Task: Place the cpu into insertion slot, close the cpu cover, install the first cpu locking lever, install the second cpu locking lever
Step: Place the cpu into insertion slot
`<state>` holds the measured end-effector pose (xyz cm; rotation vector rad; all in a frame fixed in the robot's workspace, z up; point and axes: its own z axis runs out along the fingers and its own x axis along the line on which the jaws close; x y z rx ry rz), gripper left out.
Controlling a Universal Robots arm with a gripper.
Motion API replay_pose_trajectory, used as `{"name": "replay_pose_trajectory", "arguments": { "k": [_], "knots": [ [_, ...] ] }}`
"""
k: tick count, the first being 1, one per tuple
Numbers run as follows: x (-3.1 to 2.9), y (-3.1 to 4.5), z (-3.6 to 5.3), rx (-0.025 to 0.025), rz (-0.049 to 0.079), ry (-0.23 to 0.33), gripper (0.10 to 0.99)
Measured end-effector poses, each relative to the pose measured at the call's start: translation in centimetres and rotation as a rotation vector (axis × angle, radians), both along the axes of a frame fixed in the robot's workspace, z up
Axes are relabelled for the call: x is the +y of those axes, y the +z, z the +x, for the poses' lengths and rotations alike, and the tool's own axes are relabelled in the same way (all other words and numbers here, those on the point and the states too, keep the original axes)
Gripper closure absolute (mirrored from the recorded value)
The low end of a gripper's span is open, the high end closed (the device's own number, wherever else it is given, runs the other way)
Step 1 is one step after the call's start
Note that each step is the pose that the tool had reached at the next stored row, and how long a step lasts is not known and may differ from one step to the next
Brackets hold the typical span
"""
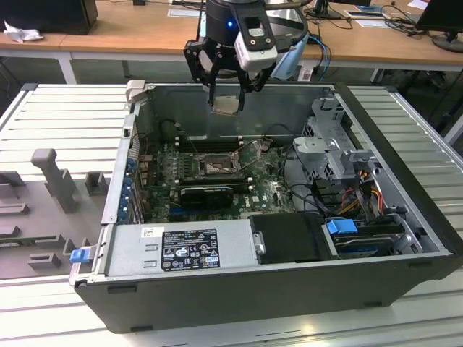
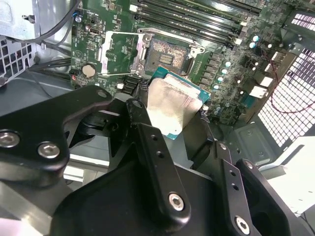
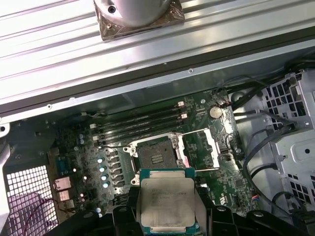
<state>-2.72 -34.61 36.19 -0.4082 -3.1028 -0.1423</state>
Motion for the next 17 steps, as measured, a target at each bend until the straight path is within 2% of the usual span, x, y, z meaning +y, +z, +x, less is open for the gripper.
{"name": "replay_pose_trajectory", "arguments": {
  "k": [17],
  "knots": [
    [0.00, 0.00, 0.00, 0.0000, 0.000, -0.030, 0.561]
  ]
}}
